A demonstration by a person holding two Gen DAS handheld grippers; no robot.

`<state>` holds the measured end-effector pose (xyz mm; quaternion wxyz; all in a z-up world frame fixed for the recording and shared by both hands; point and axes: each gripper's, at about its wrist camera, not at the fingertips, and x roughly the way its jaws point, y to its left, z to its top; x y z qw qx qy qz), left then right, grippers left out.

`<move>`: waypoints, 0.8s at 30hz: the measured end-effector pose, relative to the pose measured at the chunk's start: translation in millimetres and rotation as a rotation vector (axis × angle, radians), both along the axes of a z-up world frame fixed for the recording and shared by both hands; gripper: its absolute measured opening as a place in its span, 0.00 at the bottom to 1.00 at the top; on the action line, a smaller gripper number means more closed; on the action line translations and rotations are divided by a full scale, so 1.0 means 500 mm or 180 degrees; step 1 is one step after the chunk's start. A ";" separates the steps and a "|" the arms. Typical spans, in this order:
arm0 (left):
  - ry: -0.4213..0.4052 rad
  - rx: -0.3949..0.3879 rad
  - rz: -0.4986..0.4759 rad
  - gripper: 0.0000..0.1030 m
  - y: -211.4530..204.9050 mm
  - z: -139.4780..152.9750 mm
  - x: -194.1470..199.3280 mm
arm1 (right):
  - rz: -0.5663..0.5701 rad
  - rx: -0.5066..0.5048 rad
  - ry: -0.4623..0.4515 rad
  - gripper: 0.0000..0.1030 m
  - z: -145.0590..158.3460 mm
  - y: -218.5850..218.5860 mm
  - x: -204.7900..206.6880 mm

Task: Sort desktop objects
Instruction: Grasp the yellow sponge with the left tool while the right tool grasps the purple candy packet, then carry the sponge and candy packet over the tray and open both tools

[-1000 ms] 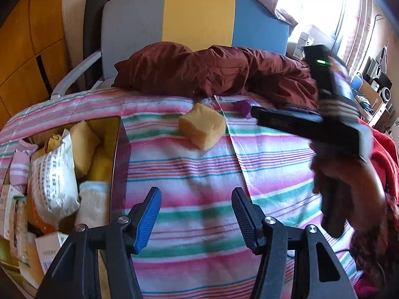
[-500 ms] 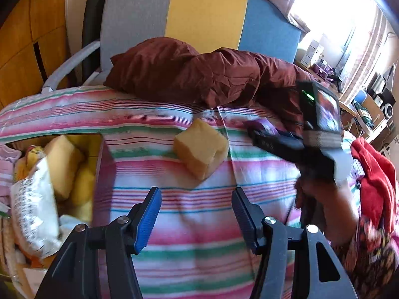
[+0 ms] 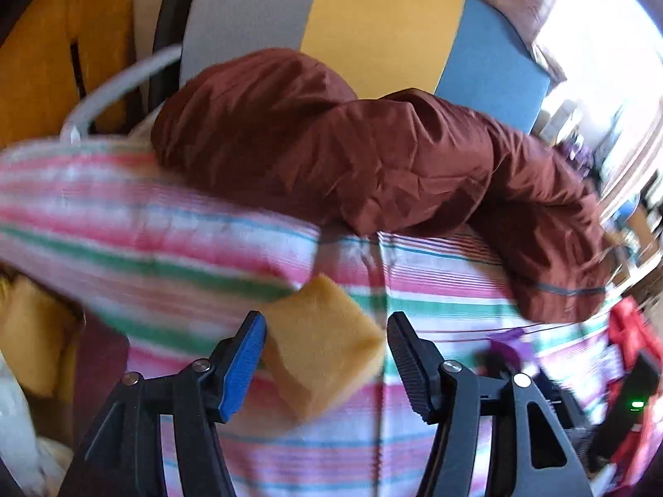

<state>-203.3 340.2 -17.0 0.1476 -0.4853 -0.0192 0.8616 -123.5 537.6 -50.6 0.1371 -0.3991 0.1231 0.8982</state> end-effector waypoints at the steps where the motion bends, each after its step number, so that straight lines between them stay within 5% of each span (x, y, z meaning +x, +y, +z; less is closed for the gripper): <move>1: 0.0041 -0.0076 -0.0040 0.60 0.006 -0.003 -0.004 | 0.0000 0.0029 -0.0012 0.53 -0.002 -0.002 0.000; 13: 0.0484 -0.0422 -0.0357 0.49 0.007 -0.034 0.028 | -0.0008 0.0236 -0.0022 0.53 -0.002 -0.022 0.004; 24: 0.0366 0.0222 -0.0303 0.48 -0.093 0.003 0.150 | -0.0024 0.0442 0.0084 0.52 0.017 -0.063 0.047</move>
